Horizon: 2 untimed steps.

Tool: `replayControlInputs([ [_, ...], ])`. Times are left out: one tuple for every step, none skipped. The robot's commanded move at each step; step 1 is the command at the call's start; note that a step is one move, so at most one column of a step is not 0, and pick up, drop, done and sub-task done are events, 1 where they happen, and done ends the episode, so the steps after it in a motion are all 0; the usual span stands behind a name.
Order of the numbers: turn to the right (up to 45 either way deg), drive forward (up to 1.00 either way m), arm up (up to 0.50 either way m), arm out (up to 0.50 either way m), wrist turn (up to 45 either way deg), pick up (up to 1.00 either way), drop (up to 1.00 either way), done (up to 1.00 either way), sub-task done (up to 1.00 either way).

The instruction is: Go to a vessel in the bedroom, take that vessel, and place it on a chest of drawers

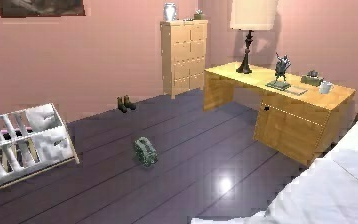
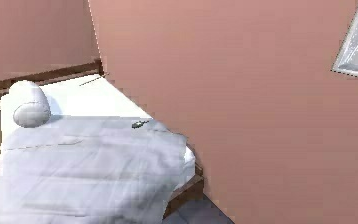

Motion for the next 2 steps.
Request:
replayControlInputs([
  [0.0, 0.6, 0.0, 0.0, 0.0, 0.0, 0.0, 0.0, 0.0],
  [3.0, 0.0, 0.0, 0.0, 0.0, 0.0, 0.0, 0.0, 0.0],
])
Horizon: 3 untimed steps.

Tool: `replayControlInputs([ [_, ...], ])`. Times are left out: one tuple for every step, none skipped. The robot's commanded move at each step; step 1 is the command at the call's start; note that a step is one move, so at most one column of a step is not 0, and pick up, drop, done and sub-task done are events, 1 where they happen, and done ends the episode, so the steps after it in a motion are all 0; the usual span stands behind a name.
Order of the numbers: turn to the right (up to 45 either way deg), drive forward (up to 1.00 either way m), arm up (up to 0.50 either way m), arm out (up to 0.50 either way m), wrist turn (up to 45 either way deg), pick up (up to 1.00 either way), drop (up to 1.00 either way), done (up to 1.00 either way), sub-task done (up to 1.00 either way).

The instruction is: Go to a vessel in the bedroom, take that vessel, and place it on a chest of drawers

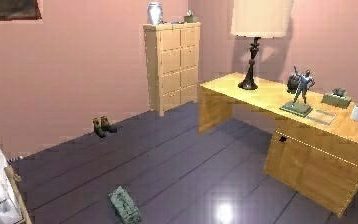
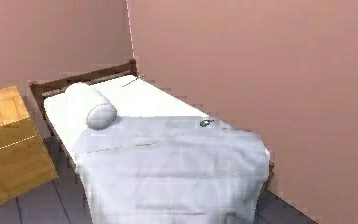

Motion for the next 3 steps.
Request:
replayControlInputs([
  [0.0, 0.45, 0.0, 0.0, 0.0, 0.0, 0.0, 0.0, 0.0],
  [45.0, 0.0, 0.0, 0.0, 0.0, 0.0, 0.0, 0.0, 0.0],
  [3.0, 0.0, 0.0, 0.0, 0.0, 0.0, 0.0, 0.0, 0.0],
])
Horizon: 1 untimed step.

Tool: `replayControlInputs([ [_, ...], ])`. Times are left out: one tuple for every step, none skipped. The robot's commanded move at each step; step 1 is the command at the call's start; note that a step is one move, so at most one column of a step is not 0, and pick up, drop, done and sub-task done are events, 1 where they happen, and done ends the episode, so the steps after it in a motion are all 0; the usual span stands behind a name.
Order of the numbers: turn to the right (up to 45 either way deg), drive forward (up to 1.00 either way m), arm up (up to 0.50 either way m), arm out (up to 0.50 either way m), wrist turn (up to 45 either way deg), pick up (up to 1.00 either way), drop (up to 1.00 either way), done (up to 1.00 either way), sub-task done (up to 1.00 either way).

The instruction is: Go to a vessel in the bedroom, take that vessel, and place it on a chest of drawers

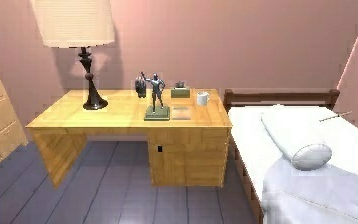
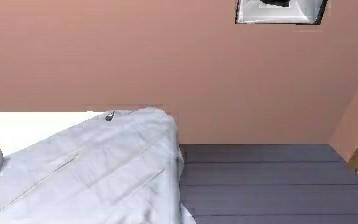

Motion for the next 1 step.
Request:
replayControlInputs([
  [0.0, 0.15, 0.0, 0.0, 0.0, 0.0, 0.0, 0.0, 0.0],
])
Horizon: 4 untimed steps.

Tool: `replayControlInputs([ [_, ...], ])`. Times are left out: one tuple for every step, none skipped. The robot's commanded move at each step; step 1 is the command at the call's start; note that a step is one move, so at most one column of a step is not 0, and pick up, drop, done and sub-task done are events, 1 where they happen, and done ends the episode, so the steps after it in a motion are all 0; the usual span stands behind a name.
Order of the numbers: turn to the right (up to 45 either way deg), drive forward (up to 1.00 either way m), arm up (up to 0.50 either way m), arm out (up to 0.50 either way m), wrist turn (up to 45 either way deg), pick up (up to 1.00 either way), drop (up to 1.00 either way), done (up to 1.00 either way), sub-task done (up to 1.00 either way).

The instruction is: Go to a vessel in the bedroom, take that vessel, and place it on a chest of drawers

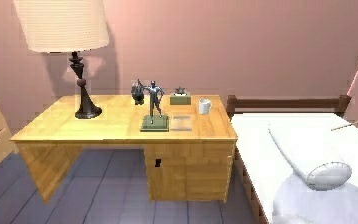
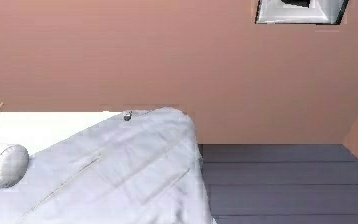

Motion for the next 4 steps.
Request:
replayControlInputs([
  [9.0, 0.0, 0.0, 0.0, 0.0, 0.0, 0.0, 0.0, 0.0],
  [0.0, 0.7, 0.0, 0.0, 0.0, 0.0, 0.0, 0.0, 0.0],
  [-45.0, 0.0, 0.0, 0.0, 0.0, 0.0, 0.0, 0.0, 0.0],
  [-42.0, 0.0, 0.0, 0.0, 0.0, 0.0, 0.0, 0.0, 0.0],
])
